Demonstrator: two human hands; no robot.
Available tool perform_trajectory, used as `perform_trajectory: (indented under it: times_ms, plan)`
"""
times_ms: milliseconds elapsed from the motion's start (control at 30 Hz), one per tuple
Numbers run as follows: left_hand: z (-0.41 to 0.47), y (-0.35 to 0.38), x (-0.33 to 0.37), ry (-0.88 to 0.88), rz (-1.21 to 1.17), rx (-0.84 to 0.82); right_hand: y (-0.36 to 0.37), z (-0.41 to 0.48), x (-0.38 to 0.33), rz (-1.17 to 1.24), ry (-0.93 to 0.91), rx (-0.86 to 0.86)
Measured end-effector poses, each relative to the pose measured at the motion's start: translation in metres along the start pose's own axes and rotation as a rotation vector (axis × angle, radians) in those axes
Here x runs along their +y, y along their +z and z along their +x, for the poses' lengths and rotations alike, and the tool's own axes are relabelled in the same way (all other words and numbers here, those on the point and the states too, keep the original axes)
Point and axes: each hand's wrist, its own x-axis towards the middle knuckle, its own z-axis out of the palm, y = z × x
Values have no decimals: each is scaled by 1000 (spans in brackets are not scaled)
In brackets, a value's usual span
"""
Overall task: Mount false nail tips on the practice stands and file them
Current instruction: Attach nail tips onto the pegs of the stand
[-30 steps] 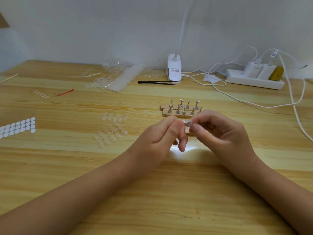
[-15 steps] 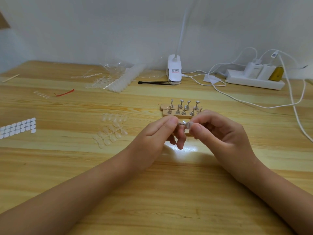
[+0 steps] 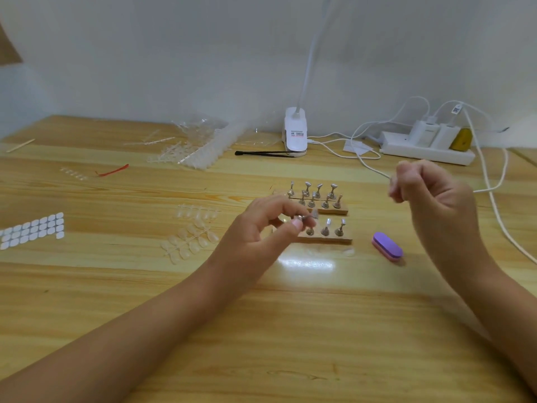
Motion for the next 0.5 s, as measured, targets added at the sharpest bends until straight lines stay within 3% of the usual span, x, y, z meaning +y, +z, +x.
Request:
perform_trajectory:
  times_ms: [133, 267, 400, 500]
  plan:
    - [5, -4, -2, -103, -133, 105, -14, 9, 26, -519, 47, -43]
    - [7, -4, -4, -124, -132, 131, -3, 3, 18, -363, 68, 11]
    - [7, -3, -6, -107, -124, 136, 17, -10, -5, -353, -266, -47]
    - [9, -5, -7, -151, -214, 180, 31, -23, -13, -515, -598, -247]
